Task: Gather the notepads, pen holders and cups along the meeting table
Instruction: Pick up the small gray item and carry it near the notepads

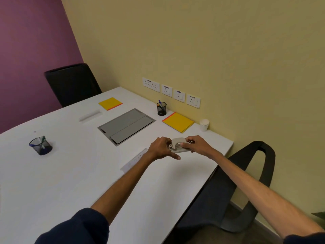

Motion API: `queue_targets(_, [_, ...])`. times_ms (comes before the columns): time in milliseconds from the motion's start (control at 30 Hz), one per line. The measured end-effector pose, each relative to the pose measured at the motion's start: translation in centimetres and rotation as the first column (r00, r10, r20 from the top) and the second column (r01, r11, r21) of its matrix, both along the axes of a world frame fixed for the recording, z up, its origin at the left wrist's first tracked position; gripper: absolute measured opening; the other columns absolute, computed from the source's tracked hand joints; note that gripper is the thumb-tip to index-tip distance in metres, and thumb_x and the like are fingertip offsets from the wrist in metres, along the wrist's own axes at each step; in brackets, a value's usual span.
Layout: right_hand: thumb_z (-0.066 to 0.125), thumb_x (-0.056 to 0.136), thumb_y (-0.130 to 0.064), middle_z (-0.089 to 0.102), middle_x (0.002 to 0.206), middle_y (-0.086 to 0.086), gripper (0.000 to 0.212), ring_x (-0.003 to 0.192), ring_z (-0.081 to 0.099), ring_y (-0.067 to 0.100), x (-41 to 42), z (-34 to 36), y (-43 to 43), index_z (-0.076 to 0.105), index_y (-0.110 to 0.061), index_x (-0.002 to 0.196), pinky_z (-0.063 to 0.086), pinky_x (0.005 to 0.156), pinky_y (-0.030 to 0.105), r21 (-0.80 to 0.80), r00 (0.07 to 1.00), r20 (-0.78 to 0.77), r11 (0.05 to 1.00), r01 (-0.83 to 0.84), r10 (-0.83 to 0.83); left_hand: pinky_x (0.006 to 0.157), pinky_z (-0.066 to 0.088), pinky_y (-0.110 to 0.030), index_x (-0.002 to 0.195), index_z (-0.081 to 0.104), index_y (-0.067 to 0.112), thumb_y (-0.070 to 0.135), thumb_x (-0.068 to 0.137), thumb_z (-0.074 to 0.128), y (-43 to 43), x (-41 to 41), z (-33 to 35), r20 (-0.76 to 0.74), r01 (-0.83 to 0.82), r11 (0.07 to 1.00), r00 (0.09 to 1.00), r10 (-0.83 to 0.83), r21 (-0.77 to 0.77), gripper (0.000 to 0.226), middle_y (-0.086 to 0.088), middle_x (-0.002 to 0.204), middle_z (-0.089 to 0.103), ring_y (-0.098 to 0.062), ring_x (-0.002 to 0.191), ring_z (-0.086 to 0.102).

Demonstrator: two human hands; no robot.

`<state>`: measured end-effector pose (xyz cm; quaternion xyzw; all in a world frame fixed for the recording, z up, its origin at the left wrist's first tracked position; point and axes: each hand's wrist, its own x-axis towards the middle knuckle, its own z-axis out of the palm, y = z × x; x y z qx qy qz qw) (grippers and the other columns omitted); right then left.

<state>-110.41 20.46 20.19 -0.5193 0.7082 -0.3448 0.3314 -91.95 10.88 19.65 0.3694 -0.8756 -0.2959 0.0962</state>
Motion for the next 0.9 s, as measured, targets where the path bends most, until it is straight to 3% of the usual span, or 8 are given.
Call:
queue_targets(100, [0.071,0.087,-0.032,0.073,0.099,0.009,0.033,0.085,0.065,0.02,-1.7,-0.5,-2.1,0.071,-0.009,0.111,0.055,0.074,0.034,0.009,1.0,-0.024,1.0,0.006,-0.006,0.056,0.036,-0.02,0.11,0.065,0.014,0.058,0.06,0.084,-1.3,-1.6,-1.1,-0.014,-0.021,1.0,1.0,0.021,0.01,0.07,-0.001,0.094,0.066,-0.013,0.079,0.056])
queue_targets(267, [0.072,0.087,-0.028,0.07,0.101,0.006,0.03,0.086,0.064,0.018,-4.0,-1.2,-4.9,0.07,-0.007,0.108,0.052,0.073,0.03,0.01,0.999,-0.041,1.0,-0.005,0.005,0.067,0.046,-0.025,0.116,0.063,0.015,0.056,0.066,0.082,-3.7,-3.8,-1.8,-0.038,-0.027,1.0,0.999,0.027,-0.005,0.068,-0.003,0.106,0.068,-0.017,0.091,0.059])
queue_targets(400, [0.076,0.083,-0.026,0.068,0.086,0.0,0.019,0.078,0.062,0.014,-6.6,-1.6,-6.9,0.068,-0.013,0.094,0.046,0.064,0.02,0.056,0.998,-0.049,0.997,-0.047,0.05,0.071,0.045,-0.023,0.117,0.063,0.018,0.054,0.066,0.083,-5.2,-5.5,-2.2,-0.018,-0.034,0.999,0.999,0.034,0.011,0.065,0.0,0.11,0.067,-0.013,0.093,0.056])
queue_targets(500, [0.078,0.08,-0.025,0.065,0.074,-0.002,0.017,0.067,0.056,0.01,-9.0,-2.0,-8.6,0.069,-0.012,0.087,0.043,0.061,0.022,0.1,0.992,-0.063,0.99,-0.103,0.11,0.079,0.051,-0.031,0.116,0.064,0.015,0.047,0.068,0.084,-6.1,-7.2,-2.7,0.002,-0.056,0.998,0.998,0.056,0.02,0.061,-0.002,0.111,0.067,-0.016,0.096,0.059])
queue_targets(700, [0.084,0.072,-0.021,0.066,0.071,-0.005,0.025,0.062,0.057,0.006,-13.7,-3.7,-11.3,0.072,-0.008,0.089,0.044,0.059,0.02,0.166,0.956,-0.084,0.95,-0.266,0.282,0.088,0.051,-0.04,0.118,0.064,0.014,0.035,0.064,0.089,-6.2,-11.3,-4.3,0.06,-0.174,0.982,0.984,0.17,0.071,0.063,-0.004,0.113,0.066,-0.021,0.102,0.058])
queue_targets(900, [0.084,0.067,-0.014,0.073,0.088,0.008,0.027,0.078,0.065,0.018,-17.6,-3.7,-13.5,0.074,-0.006,0.091,0.056,0.075,0.039,0.205,0.862,-0.154,0.869,-0.449,0.482,0.076,0.047,-0.03,0.117,0.062,0.021,0.044,0.06,0.088,-4.0,-15.4,-5.8,0.102,-0.35,0.936,0.933,0.344,0.044,0.067,0.001,0.111,0.066,-0.016,0.096,0.057])
